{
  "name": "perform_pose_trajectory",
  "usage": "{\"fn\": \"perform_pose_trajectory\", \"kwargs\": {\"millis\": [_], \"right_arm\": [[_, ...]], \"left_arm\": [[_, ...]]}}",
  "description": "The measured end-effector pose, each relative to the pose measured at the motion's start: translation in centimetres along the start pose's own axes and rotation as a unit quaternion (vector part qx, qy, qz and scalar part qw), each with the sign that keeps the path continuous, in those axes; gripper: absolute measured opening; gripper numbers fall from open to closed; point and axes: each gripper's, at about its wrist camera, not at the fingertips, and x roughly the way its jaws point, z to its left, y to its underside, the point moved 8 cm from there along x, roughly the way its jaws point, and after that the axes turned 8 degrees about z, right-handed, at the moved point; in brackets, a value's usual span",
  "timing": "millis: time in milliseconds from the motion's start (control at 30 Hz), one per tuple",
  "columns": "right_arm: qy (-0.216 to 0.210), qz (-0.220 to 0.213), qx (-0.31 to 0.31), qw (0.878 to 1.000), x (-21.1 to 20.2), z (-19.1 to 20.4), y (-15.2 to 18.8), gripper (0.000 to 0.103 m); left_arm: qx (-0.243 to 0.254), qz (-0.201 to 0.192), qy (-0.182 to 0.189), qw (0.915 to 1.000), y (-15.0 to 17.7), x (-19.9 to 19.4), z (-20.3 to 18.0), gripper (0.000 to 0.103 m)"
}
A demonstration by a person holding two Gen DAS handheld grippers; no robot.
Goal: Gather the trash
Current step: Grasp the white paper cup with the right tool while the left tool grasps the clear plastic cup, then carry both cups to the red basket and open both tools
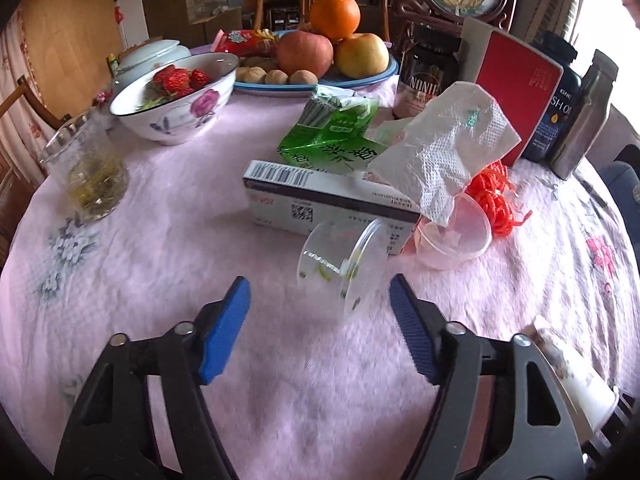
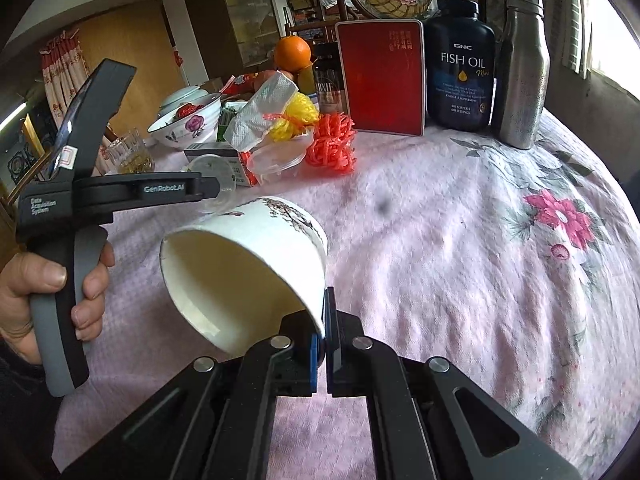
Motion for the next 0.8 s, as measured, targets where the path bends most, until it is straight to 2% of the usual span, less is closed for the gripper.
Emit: {"fn": "perform_pose_trajectory", "kwargs": {"millis": [133, 167, 200, 400, 633, 800], "right_arm": [[-0.002, 0.0, 0.001, 1.0, 0.0, 0.0, 0.0, 0.004], [-0.003, 0.001, 0.002, 1.0, 0.0, 0.0, 0.0, 0.004], [-0.004, 0.001, 0.002, 1.0, 0.0, 0.0, 0.0, 0.004], [-0.01, 0.004, 0.006, 1.0, 0.1, -0.1, 0.1, 0.004], [-0.015, 0.005, 0.007, 1.0, 0.2, -0.2, 0.1, 0.004], [0.01, 0.011, -0.012, 1.0, 0.7, 0.3, 0.1, 0.007]], "left_arm": [[0.008, 0.013, 0.0, 0.9999, -0.6, 1.1, -0.6, 0.052], [0.011, 0.013, 0.004, 0.9998, -0.6, 1.1, -0.8, 0.043], [0.016, 0.013, 0.007, 0.9998, -0.5, 1.1, -1.1, 0.042], [0.045, -0.009, -0.003, 0.999, 0.5, -0.3, -2.3, 0.04], [0.02, -0.016, 0.004, 0.9997, 4.4, -4.1, -0.7, 0.04], [0.0, -0.027, 0.01, 0.9996, 7.7, -7.2, 1.3, 0.04]]}}
